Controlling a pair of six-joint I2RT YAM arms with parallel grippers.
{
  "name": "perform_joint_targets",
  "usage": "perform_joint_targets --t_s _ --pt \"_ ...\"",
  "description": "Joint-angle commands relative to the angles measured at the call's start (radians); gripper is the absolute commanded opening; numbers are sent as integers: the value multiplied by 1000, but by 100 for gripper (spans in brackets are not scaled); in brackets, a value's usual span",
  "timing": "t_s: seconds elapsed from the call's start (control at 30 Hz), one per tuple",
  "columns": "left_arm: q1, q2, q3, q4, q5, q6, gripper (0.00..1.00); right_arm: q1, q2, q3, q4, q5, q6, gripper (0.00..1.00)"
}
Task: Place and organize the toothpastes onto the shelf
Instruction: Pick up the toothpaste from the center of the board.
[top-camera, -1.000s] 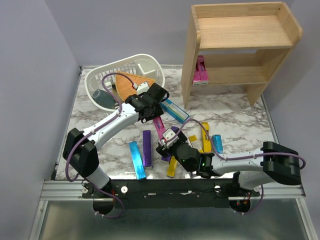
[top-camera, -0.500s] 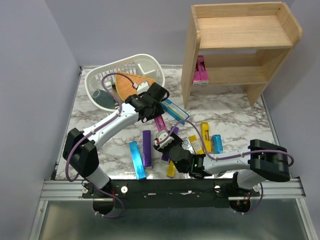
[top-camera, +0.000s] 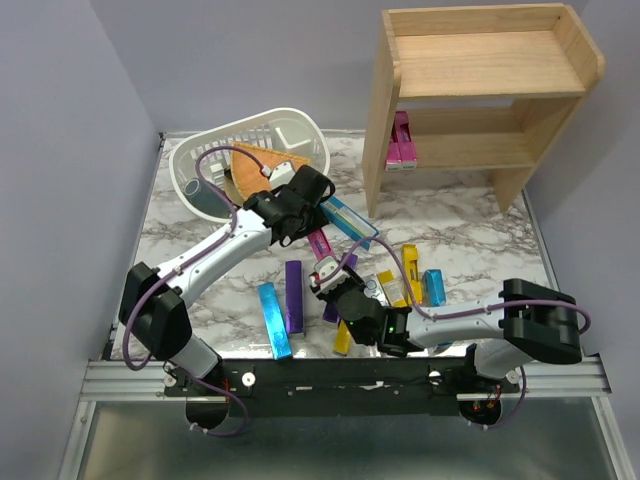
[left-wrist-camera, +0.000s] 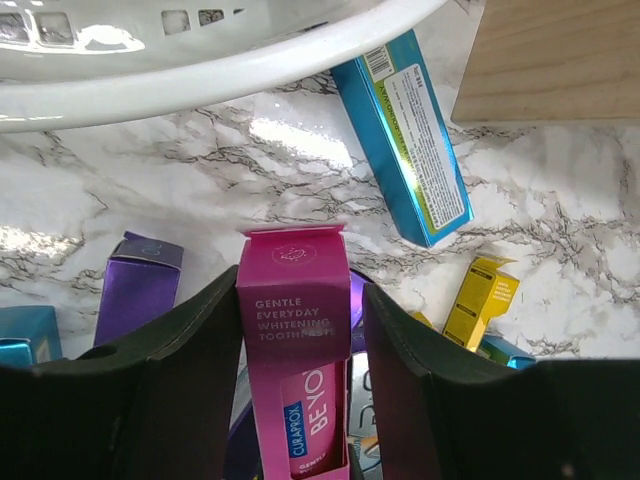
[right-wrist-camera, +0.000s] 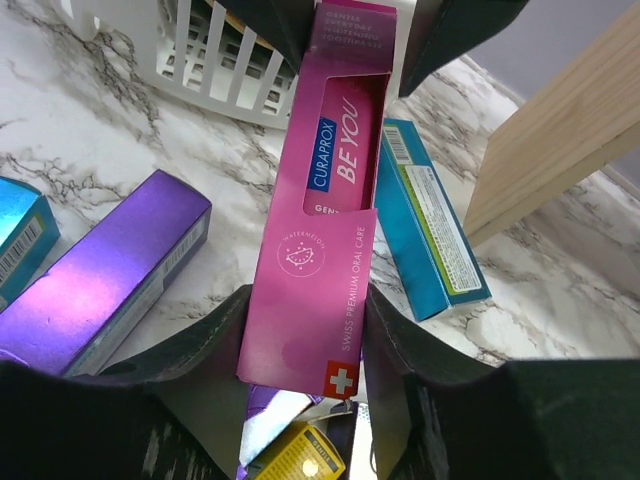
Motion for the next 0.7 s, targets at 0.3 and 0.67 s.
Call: perform_joint_targets --t_s 0.3,0.67 --pt "11 -315 -84 151 -279 219 94 -6 -103 55 -244 -51 217 31" --pt "126 -644 -283 510 -340 710 99 -108 -444 61 -689 -151 449 30"
